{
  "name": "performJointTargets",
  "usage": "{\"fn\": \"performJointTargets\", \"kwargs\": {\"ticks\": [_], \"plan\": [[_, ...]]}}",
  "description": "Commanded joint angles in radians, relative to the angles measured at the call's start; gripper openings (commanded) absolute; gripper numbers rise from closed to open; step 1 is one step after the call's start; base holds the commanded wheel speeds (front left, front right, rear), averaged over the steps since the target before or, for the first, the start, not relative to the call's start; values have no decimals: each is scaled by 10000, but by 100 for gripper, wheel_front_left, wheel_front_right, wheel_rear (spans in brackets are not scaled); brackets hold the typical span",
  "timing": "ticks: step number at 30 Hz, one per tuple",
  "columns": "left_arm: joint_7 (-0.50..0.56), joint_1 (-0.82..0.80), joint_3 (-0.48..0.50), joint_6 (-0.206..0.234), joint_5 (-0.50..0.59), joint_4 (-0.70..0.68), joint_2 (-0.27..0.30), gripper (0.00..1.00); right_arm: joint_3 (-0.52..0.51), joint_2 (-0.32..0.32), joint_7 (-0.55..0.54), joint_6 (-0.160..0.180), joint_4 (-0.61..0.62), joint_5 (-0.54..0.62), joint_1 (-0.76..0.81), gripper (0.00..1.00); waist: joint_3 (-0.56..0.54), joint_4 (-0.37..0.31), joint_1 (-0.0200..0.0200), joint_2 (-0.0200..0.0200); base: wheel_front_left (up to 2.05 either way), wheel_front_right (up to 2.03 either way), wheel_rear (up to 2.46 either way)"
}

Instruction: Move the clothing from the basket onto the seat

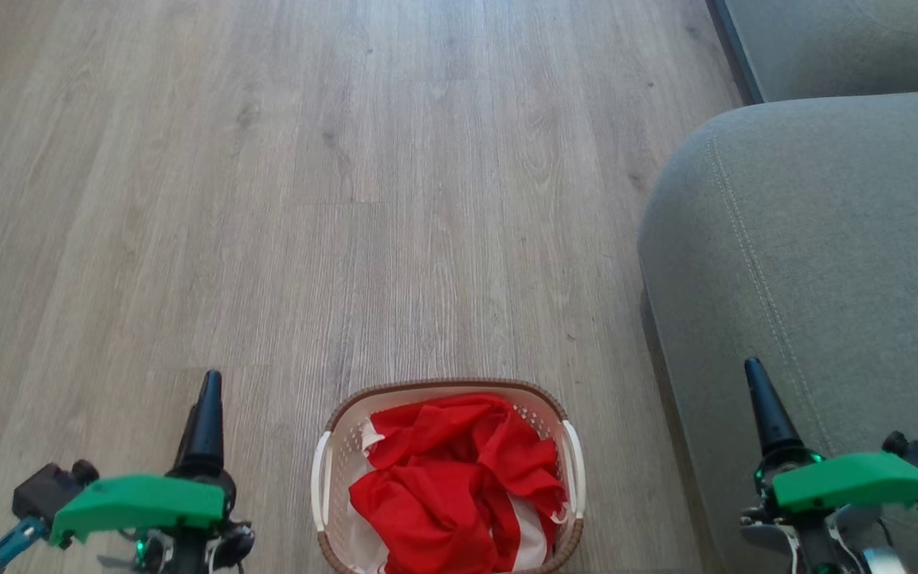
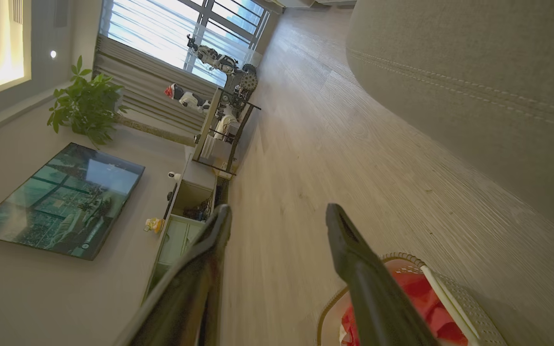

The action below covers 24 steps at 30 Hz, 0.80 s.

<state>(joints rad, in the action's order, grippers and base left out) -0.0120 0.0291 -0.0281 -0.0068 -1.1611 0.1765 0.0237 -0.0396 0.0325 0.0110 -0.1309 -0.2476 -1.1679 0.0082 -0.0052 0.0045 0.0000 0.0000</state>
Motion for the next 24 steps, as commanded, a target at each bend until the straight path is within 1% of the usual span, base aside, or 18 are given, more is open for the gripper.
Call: {"fn": "performJointTargets", "kwargs": {"ticks": [1,12,24], "plan": [[-170,-230,4,84,478,-470,111,100,163,75,152,1,444,410,-349,100,-4,2,0,0,0,0,0],[-491,-78,-393,341,2559,-627,133,100,460,89,477,1,563,2017,-326,100,-35,8,0,0,0,0,0],[-843,135,-692,649,4298,-744,214,100,761,105,832,1,611,3495,-277,100,-87,34,0,0,0,0,0]]}}
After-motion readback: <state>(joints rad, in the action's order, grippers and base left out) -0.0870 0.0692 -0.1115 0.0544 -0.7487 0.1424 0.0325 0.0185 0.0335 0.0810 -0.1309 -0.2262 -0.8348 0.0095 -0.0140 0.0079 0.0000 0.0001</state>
